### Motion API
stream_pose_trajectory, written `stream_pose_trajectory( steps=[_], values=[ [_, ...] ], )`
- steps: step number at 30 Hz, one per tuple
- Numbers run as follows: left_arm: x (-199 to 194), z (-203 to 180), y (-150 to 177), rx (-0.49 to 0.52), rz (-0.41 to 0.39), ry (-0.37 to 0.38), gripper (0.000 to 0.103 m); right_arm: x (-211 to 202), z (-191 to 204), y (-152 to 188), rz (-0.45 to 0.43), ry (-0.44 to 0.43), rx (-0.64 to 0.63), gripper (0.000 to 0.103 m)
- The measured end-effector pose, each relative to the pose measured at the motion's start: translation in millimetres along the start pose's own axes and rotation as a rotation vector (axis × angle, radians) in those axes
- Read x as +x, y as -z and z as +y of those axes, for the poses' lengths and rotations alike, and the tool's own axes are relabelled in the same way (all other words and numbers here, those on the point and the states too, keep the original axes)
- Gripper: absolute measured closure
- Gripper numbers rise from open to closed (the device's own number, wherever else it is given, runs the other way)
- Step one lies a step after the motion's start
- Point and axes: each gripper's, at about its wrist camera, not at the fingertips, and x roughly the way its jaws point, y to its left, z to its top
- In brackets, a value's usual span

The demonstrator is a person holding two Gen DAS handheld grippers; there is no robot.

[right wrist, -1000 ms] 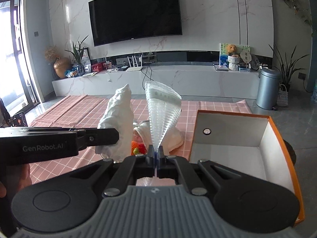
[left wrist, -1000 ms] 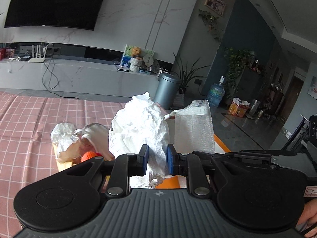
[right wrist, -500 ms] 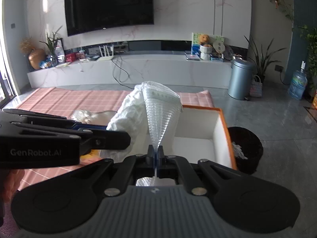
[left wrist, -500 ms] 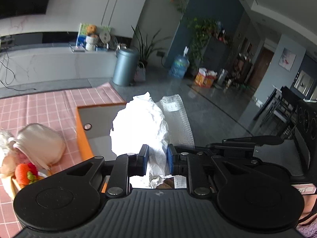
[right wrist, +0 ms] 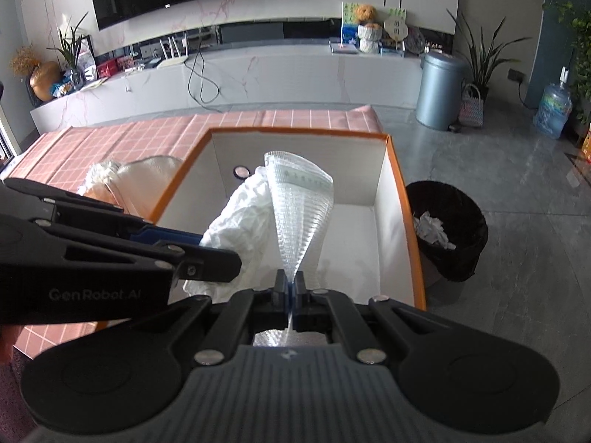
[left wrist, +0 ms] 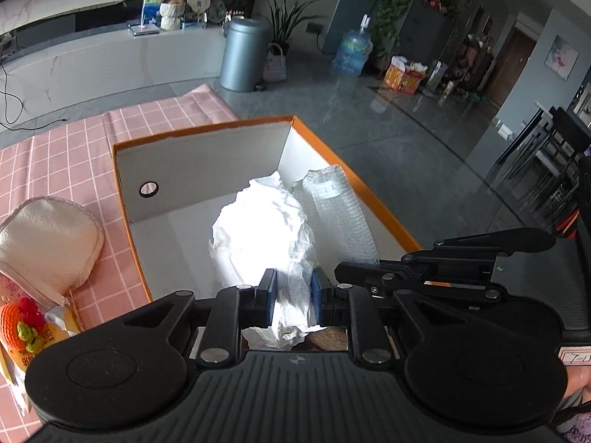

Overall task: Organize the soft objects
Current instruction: 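Lift the tissue with the left tool and the bag with the right tool over the box, then open both tools to drop the tissue and plastic bag into the box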

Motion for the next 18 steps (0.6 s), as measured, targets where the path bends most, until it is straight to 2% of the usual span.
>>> stream_pose_trajectory(
  steps=[6, 12, 17, 18],
  values=[
    [16, -6, -6, 0.061, 0.047, -0.075, 0.081, 24, -9, -3, 0.056, -0.002, -0.005, 0.103],
    [21, -17, -6, 0.143, 0.035, -0.161, 0.081, 37, -15, -5, 0.084, -0.007, 0.022, 0.103],
    [26, -9, -3, 0.119, 0.091, -0.144, 0.080, 50, -13, -3, 0.115, -0.023, 0.016, 0.103],
    [25, -7, -3, 0.114, 0.090, -0.143, 0.077, 52, -11, -3, 0.124, -0.025, 0.011, 0.103]
  ],
)
